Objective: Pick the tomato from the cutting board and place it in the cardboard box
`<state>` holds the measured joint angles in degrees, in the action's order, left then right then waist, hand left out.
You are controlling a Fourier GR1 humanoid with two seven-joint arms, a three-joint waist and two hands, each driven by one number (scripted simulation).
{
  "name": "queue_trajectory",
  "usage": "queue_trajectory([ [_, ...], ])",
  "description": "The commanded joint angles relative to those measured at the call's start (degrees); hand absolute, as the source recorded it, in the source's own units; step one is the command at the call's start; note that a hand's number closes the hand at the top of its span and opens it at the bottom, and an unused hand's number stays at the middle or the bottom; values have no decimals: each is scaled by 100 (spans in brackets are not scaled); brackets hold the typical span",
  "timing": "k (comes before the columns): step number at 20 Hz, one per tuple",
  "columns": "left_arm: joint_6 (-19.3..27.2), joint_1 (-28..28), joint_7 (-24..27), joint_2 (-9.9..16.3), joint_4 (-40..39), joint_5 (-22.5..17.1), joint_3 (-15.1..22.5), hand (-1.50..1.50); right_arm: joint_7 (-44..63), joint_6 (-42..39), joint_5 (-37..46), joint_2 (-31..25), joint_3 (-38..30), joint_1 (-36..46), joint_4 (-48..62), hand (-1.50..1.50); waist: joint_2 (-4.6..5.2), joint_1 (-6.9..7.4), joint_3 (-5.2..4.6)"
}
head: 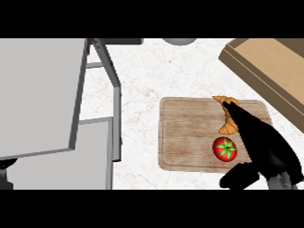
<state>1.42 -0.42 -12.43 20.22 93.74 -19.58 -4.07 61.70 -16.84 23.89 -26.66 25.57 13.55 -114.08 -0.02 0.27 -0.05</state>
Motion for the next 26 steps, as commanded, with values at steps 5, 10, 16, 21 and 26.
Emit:
queue_trajectory([
  [5, -233, 234, 159, -46, 28, 50, -126, 0, 728, -509, 235, 163, -23, -54, 145, -150, -8, -12, 2],
  [10, 192, 68, -277, -319, 320, 356, 167, 0, 361, -749, 165, 63, -344, -93, 422, -150, -5, -27, 5],
  [16, -142, -356, -494, -3, 38, 94, -280, 0, -140, -673, 539, 311, -265, -312, 1013, -150, 3, -26, 5],
  [21, -252, -42, 3, -261, -141, 317, -215, 0, 458, -738, 878, 993, 78, -63, 1082, -150, 2, -6, 1],
  [26, -440, 168, -358, -114, 413, 61, -484, 0, -17, -823, 966, 867, -225, -412, 1059, -150, -6, -3, 4],
])
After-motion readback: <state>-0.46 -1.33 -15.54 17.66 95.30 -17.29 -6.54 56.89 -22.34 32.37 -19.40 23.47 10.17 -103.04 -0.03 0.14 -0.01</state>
